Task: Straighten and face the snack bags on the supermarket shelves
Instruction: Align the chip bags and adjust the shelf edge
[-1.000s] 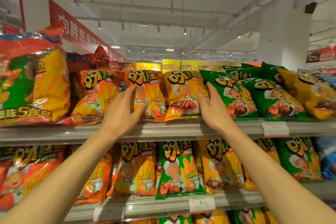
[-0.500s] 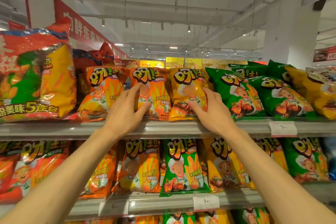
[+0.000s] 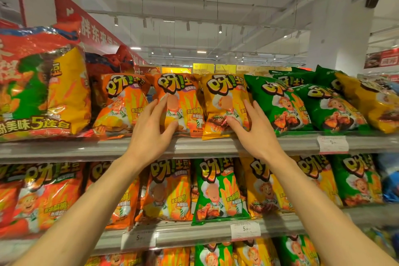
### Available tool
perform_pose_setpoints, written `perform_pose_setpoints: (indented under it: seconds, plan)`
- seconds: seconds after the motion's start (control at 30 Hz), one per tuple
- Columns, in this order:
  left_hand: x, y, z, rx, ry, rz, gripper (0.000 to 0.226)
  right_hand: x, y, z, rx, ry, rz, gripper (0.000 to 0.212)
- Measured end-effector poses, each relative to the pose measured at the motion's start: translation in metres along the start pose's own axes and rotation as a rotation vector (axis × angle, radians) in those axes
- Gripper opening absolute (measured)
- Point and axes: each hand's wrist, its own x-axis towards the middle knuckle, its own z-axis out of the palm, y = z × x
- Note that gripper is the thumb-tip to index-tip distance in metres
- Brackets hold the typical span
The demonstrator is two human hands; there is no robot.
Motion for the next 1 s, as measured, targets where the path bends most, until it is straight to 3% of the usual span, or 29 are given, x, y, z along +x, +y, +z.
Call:
perform_pose_setpoints:
  seconds: [0.27, 0.5, 0.63, 0.73, 1.0]
  plan:
    - [-0.004, -0.006, -0.006, -0.042, -0.025, 0.0, 0.069, 0.002, -0.006, -0.005, -0.212, -0.107, 0.055, 0.092]
    - [-0.011, -0.009, -0.017, -0.098, -0.031, 0.008, 0.06, -0.008, -0.011, 0.002, -0.128, 0.016, 0.067, 0.089]
    - [-0.029, -0.009, -0.023, -0.32, 0.089, -0.033, 0.04, -0.034, -0.014, 0.003, 0.099, 0.189, 0.038, 0.074]
    - [-0.051, -0.008, -0.025, -0.488, 0.15, -0.106, 0.027, -0.062, -0.014, 0.007, 0.227, 0.273, 0.116, 0.063]
    - [-0.125, -0.019, -0.009, -0.784, 0.056, -0.322, 0.023, -0.133, 0.002, 0.012, 0.28, 0.147, 0.274, 0.021]
